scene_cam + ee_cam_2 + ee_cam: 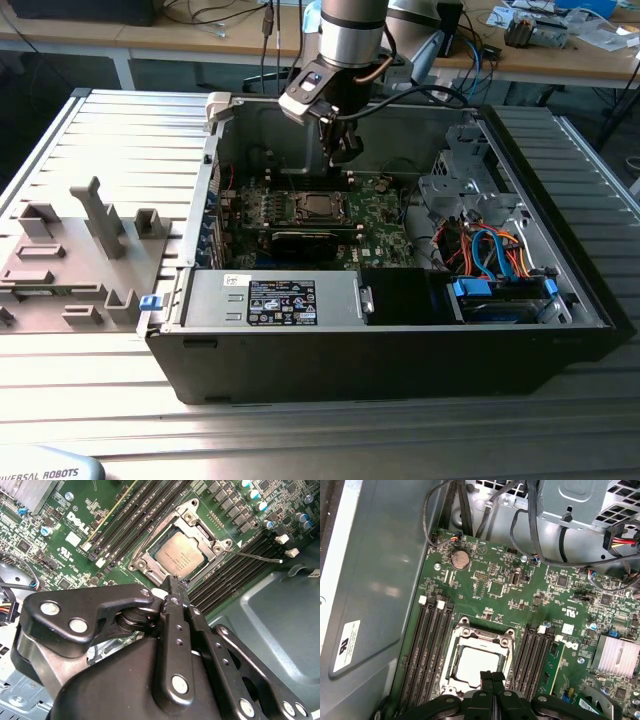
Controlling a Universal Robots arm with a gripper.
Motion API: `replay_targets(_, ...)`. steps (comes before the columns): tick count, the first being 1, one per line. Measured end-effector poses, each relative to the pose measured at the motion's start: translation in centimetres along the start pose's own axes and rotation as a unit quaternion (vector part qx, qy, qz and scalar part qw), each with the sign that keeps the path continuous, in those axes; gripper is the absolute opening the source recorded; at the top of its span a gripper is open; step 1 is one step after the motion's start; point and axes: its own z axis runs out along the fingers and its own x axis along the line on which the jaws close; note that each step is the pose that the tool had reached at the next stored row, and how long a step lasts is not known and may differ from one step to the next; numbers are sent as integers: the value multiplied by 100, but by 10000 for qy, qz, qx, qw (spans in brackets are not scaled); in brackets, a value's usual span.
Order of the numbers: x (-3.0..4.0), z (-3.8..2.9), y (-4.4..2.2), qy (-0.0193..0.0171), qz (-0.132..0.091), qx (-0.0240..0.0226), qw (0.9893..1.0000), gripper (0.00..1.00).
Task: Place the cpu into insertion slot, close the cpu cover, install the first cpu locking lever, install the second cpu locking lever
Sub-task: 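Install the first cpu locking lever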
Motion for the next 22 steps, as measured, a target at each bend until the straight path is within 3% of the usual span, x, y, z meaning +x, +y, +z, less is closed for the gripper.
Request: replay_targets(22, 0, 0, 0, -6, -198, -9, 9998, 11)
